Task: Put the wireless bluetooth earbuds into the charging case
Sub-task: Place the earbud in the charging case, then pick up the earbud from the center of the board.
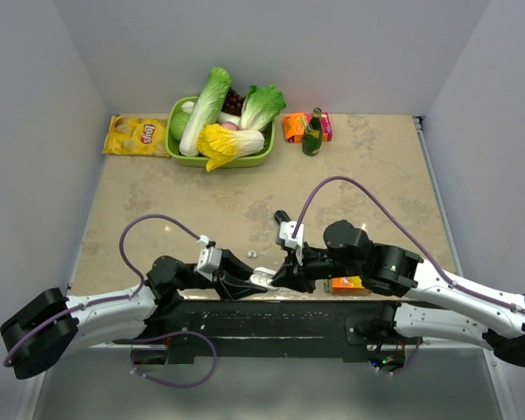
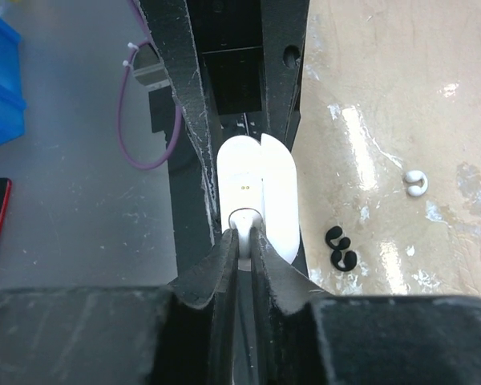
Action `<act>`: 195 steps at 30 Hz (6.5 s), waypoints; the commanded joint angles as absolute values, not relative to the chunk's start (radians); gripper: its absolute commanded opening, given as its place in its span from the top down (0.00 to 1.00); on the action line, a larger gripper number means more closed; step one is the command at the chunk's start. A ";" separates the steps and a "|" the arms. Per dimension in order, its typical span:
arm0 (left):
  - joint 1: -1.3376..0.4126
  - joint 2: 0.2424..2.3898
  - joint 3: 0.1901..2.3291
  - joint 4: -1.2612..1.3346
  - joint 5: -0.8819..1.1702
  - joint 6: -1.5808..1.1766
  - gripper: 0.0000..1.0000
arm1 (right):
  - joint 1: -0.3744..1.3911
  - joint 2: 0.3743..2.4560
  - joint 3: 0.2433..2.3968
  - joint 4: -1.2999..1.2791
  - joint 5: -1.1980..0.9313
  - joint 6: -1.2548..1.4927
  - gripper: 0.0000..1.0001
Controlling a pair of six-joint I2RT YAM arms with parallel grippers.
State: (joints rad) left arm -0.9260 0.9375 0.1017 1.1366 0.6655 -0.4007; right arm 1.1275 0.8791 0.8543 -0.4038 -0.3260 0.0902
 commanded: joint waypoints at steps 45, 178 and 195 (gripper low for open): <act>-0.933 0.610 -0.037 0.994 0.429 -0.368 1.00 | 0.925 1.491 0.612 0.370 -0.140 0.411 0.96; -0.933 0.584 -0.074 1.023 0.430 -0.402 1.00 | 0.897 1.865 0.920 0.446 -0.140 0.468 0.57; -0.933 0.592 -0.078 1.035 0.428 -0.405 1.00 | 0.867 1.816 0.831 0.445 -0.078 0.454 0.56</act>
State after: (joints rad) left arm -0.9298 0.5934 0.0505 0.9787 0.4328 -0.4011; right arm 0.8856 1.8690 0.8673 0.4488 -0.1402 0.4637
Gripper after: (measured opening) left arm 0.336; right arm 0.437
